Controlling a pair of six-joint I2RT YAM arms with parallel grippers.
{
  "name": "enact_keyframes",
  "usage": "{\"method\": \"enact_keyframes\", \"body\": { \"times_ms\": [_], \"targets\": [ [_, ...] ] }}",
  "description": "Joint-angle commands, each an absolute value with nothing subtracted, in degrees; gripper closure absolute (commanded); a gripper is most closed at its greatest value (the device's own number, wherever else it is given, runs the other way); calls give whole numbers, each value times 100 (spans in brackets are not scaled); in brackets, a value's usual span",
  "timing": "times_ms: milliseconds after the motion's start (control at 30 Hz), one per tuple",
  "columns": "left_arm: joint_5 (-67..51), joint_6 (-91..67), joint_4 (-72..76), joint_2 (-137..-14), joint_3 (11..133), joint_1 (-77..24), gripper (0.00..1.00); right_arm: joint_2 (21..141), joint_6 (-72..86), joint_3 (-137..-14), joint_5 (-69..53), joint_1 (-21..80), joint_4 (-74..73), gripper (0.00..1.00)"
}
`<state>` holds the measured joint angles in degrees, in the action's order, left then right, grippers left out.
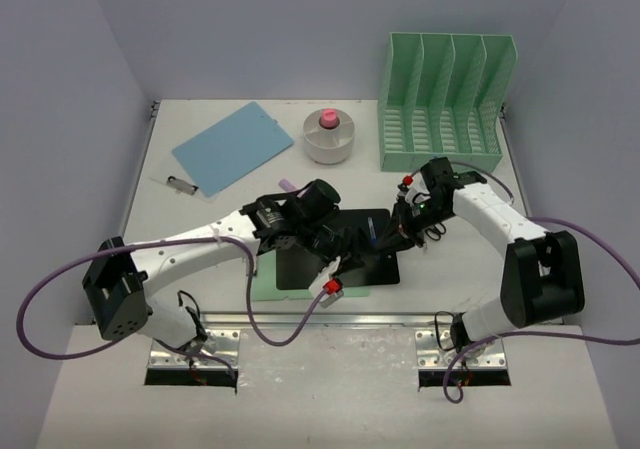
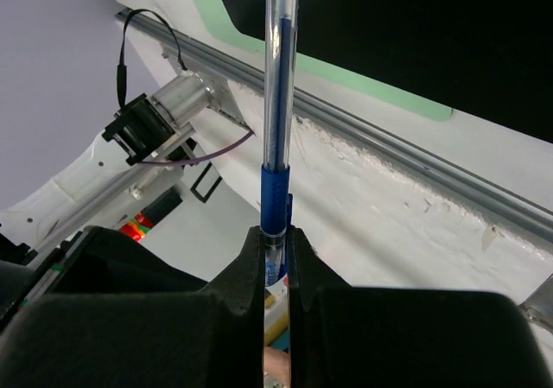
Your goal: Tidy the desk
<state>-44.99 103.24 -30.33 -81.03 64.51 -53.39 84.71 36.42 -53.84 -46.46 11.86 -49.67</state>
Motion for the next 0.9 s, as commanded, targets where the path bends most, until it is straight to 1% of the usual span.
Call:
{"method": "enact_keyframes", "body": {
  "times_ms": [0, 167, 433, 667, 867],
  "targets": [
    [-4316, 10292, -3251, -8349, 6837, -5528, 57, 8560, 3753, -5660, -4606, 1248, -5115, 99],
    [-3991, 10476, -3988, -8972, 7496, -5686, 57, 8710, 3674, -5704, -4667, 1274, -5159, 99],
    [-3464, 10530, -4824, -9807, 8339, -5774, 63, 8675, 3674, -5669, -4860, 1318, -5142, 99],
    [-3138, 10503, -4922, -10134, 8551, -5774, 67, 8605, 3683, -5555, -4931, 1318, -5106, 99],
    [-2874, 10433, -4650, -10204, 8447, -5774, 78, 8508, 3700, -5414, -4939, 1354, -5045, 99]
  ]
}}
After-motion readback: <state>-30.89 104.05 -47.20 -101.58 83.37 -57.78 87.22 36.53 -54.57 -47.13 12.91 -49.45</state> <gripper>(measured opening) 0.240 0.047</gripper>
